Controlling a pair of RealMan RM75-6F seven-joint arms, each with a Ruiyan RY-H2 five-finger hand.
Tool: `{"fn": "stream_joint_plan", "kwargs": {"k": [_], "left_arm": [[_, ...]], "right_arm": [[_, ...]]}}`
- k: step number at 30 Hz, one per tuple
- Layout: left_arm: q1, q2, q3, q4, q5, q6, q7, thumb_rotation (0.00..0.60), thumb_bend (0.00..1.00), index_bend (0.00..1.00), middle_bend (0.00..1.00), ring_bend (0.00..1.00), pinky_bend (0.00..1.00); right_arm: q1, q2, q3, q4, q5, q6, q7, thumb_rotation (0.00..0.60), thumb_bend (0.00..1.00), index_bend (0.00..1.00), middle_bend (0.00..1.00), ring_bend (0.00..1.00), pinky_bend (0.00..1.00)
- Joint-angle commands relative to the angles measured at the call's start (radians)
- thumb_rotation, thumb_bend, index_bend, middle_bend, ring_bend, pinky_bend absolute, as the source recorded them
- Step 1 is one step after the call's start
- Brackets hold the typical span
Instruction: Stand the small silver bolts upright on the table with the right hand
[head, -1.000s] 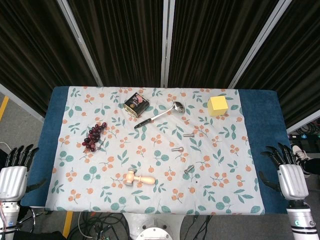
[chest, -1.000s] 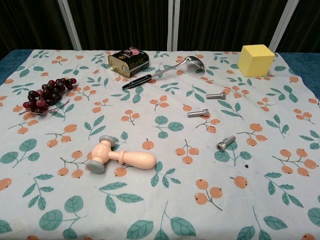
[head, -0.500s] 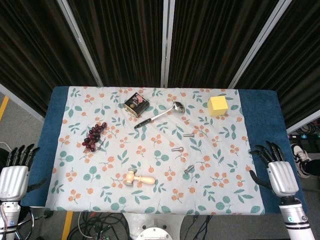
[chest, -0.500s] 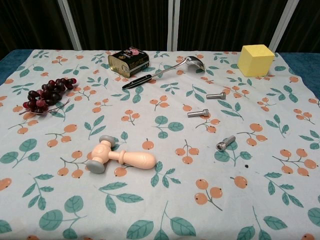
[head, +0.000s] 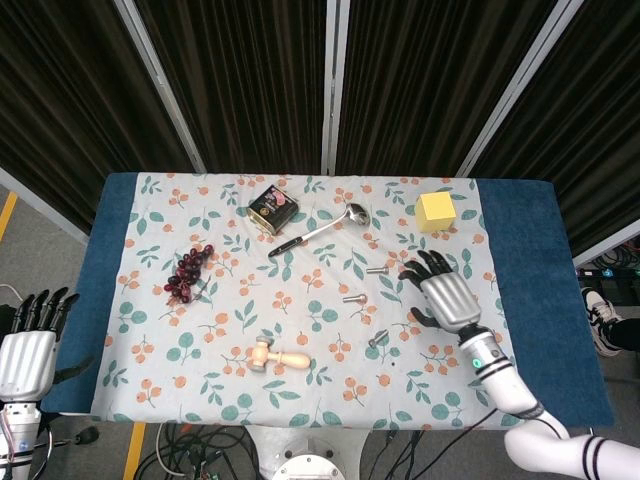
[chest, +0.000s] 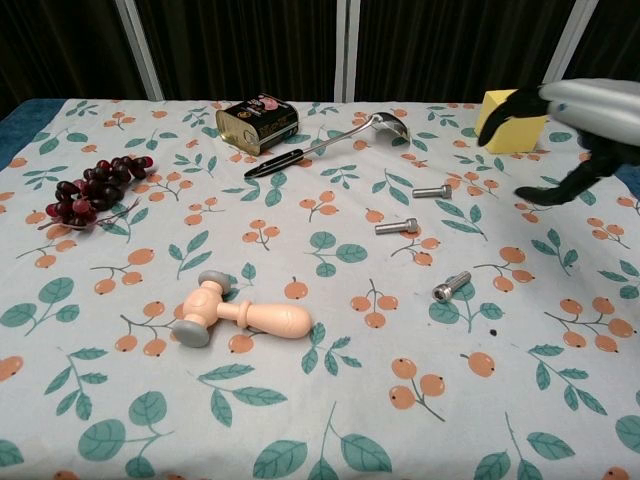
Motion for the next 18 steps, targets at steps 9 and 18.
{"fn": "stream_joint_plan", "kwargs": {"k": [9,18], "left_arm": [[-0.008,-0.007,-0.004,0.032,-0.016,-0.023,-0.037,0.600,0.00,0.13,0.07,0.00,0.00],[-0.001,-0.015,-0.001,0.057,-0.025,-0.021,-0.063,0.600,0.00,0.13,0.07,0.00,0.00]], "right_arm": [[0.186,-0.301,0.005,0.268,0.134,-0.079,-0.254,0.600,0.26,0.37,0.17,0.00,0.00],[0.236,-0.391,0.004,0.365,0.161,-0.101,-0.268,0.600,0.31,0.42,0.17,0.00,0.00]]}}
